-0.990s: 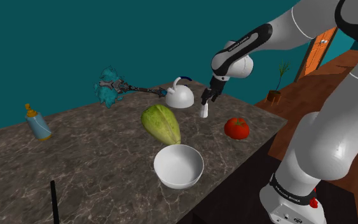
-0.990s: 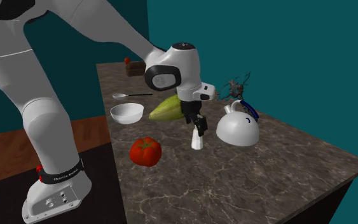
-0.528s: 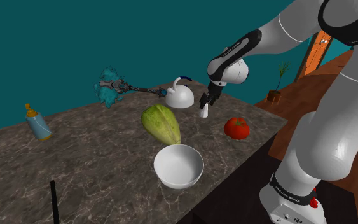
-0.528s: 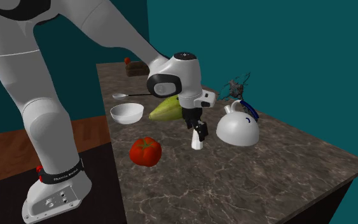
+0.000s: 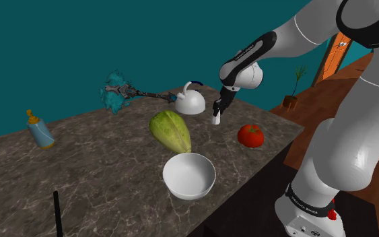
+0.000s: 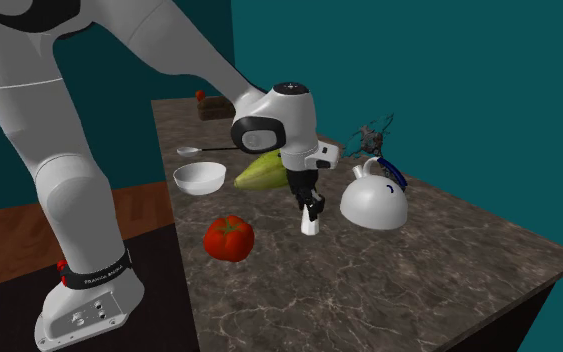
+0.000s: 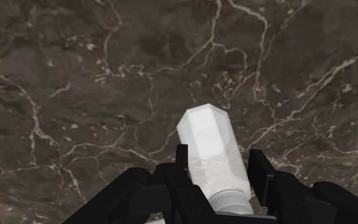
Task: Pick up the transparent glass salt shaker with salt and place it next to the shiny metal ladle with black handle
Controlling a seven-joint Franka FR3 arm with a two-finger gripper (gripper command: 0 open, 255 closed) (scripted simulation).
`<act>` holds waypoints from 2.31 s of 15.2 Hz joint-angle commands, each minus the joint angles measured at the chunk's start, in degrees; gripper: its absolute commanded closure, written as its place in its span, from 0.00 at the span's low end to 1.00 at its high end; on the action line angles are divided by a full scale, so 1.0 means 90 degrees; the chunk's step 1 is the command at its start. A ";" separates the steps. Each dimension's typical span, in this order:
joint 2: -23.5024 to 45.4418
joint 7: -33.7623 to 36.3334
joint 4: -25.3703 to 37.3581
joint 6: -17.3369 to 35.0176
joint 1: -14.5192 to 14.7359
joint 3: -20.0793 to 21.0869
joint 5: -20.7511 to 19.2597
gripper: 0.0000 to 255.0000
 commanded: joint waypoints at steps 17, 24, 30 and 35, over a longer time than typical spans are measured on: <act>-0.0677 0.0694 0.0293 -0.0836 -0.0197 0.0156 -0.0797 1.00; -0.1037 0.1004 0.0597 -0.1447 -0.0297 0.0279 -0.1112 1.00; -0.1276 0.1199 0.0912 -0.1972 -0.0353 0.0374 -0.1285 1.00; -0.1428 0.1327 0.1212 -0.2406 -0.0381 0.0442 -0.1381 1.00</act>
